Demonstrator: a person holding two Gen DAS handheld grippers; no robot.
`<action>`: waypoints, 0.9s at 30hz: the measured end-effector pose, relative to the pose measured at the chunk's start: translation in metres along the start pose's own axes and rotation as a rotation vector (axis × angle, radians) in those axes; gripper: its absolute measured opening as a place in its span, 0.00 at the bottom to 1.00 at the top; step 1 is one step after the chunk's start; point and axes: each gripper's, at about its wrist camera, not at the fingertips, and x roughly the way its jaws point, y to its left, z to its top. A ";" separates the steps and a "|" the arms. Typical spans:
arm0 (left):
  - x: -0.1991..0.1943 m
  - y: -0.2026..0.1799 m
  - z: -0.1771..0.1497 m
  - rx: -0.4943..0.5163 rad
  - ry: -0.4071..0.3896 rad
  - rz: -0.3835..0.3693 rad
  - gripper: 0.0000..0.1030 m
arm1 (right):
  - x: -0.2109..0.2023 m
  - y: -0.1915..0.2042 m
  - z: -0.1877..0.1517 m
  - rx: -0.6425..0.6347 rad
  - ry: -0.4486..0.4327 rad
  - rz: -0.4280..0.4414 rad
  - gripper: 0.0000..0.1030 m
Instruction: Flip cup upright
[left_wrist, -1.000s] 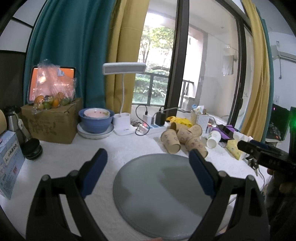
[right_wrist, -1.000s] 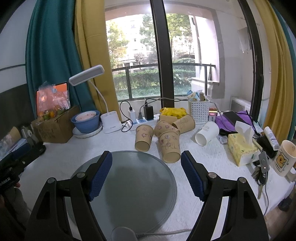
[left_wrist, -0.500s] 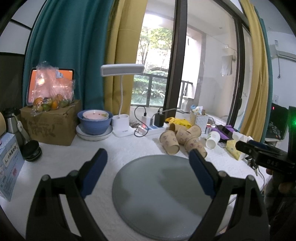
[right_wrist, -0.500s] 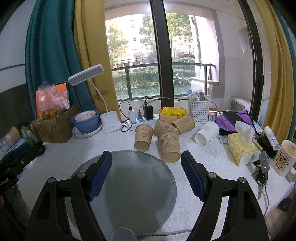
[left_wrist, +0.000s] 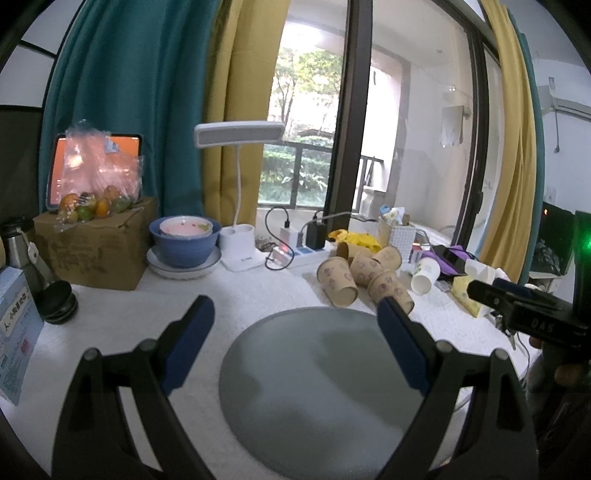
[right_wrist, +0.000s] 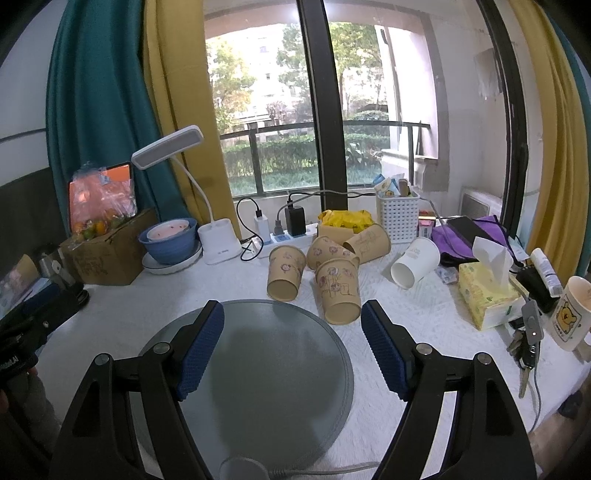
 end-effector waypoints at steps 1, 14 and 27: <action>0.003 0.000 0.001 0.001 0.006 -0.002 0.88 | 0.002 -0.002 0.000 0.003 0.003 0.000 0.77; 0.062 -0.013 0.015 0.085 0.142 -0.047 0.88 | 0.050 -0.036 0.018 0.056 0.072 0.007 0.77; 0.178 -0.044 0.042 0.228 0.354 -0.115 0.88 | 0.134 -0.091 0.044 0.109 0.183 -0.009 0.77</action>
